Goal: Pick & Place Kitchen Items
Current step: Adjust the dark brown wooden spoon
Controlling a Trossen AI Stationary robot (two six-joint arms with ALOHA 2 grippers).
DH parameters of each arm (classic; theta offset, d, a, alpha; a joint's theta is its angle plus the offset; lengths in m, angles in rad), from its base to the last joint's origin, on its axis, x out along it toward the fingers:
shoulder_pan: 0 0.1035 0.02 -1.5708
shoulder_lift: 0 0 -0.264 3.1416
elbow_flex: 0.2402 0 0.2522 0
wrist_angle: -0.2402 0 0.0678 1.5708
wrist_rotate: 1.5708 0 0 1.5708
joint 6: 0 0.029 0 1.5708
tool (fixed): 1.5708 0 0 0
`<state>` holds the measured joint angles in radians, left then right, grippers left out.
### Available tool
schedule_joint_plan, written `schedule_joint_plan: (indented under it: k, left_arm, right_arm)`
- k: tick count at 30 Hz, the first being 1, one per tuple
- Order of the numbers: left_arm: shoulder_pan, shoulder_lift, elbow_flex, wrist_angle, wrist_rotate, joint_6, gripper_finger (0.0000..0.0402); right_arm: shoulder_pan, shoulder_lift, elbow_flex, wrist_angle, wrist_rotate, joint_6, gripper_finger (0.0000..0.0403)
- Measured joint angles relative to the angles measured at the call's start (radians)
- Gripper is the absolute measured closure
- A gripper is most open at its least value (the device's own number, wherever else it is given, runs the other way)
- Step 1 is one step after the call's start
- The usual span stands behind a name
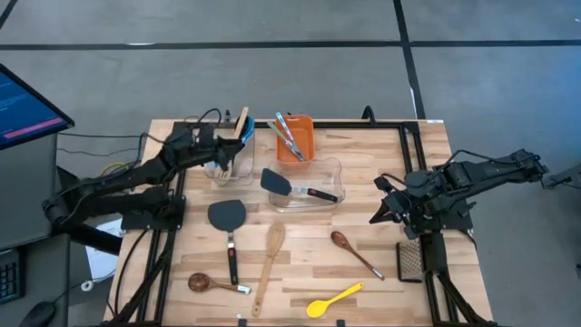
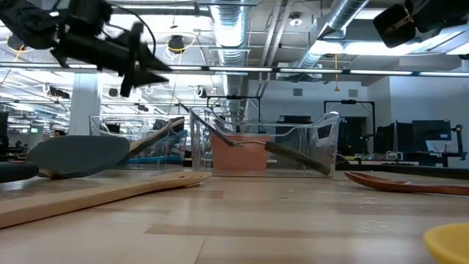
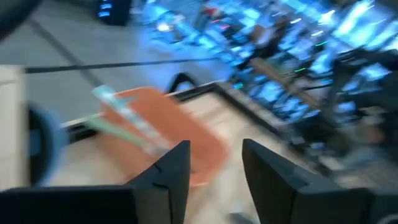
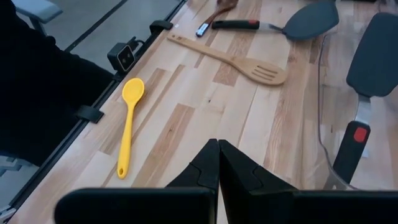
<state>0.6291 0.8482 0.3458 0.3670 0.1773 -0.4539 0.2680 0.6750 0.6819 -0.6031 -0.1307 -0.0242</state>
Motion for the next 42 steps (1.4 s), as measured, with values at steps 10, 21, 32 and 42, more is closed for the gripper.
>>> schedule_joint_plan:
  k: [10,21,32,42]
  left_arm:
    - [-0.231,-0.185,0.000,0.019,0.037,-0.014,0.0360]
    - [-0.586,-0.176,0.000,0.025,-0.206,0.209,0.0400]
    - [-0.736,-0.141,0.000,0.018,-0.309,0.240,0.0400]
    - [-0.785,0.020,0.002,0.018,-0.306,0.281,0.0400]
  right_arm:
    - [0.000,0.000,0.000,0.092,0.000,-0.001,0.0403]
    - [0.000,0.000,0.000,0.170,0.000,0.000,0.0403]
    - [0.000,0.000,0.000,0.184,0.000,0.000,0.0403]
    - [0.000,0.000,0.000,0.298,0.001,0.000,0.0403]
